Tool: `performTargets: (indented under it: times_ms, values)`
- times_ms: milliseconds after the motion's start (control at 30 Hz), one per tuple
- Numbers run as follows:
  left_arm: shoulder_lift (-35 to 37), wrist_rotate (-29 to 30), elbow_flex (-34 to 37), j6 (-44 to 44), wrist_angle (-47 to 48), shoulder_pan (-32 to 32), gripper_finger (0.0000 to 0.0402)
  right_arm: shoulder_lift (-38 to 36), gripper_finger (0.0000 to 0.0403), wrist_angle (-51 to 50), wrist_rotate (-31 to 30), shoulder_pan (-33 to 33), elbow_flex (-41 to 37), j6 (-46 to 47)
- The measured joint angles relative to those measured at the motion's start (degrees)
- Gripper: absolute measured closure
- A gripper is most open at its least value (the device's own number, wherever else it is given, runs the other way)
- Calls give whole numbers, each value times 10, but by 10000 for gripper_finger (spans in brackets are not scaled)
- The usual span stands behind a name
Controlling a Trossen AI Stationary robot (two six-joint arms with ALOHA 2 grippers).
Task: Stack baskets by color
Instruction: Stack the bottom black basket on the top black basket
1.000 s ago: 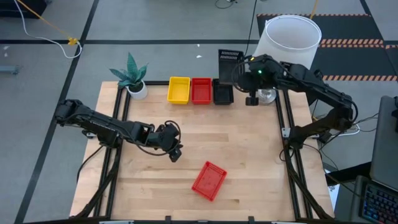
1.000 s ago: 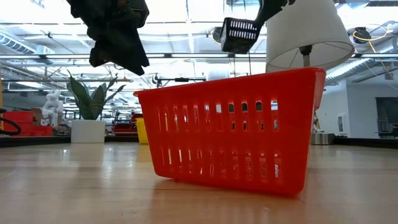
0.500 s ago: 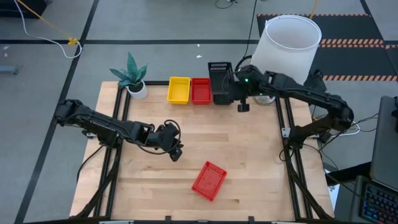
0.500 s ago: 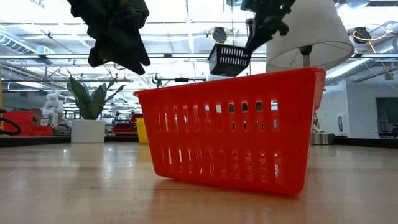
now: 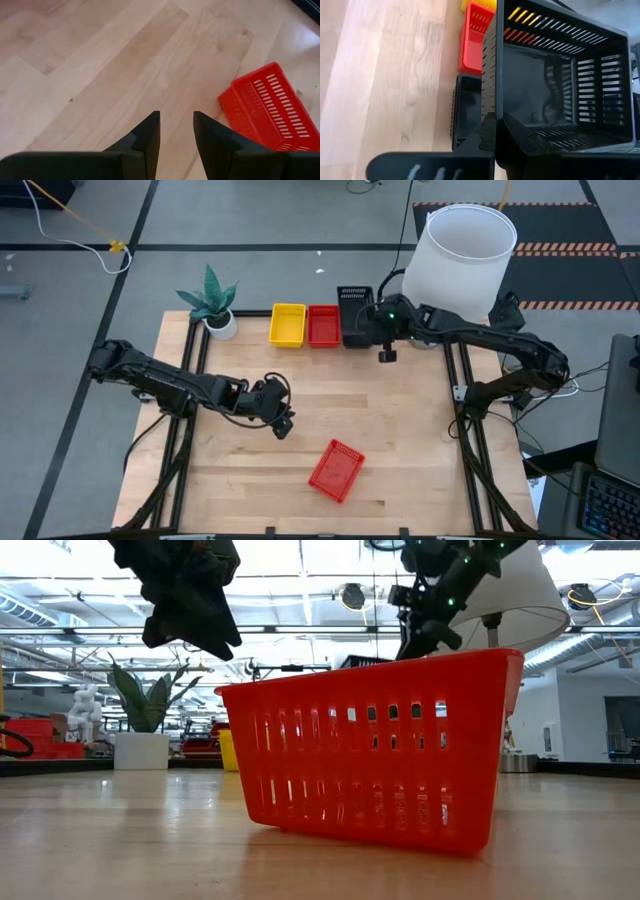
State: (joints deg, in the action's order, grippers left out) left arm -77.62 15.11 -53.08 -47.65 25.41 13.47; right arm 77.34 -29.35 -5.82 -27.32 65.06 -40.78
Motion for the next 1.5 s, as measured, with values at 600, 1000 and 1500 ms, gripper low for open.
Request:
performTargets:
  times_ms: [600,1000,1500]
  values:
    - [0,4,0,25,0,-28,284,1,401,119,0,-35,-117,-54]
    - [0,4,0,45,-3,-30,284,31,401,150,0,-35,-143,-51]
    - [0,4,0,45,-5,-30,284,72,395,184,-4,-36,-142,-28]
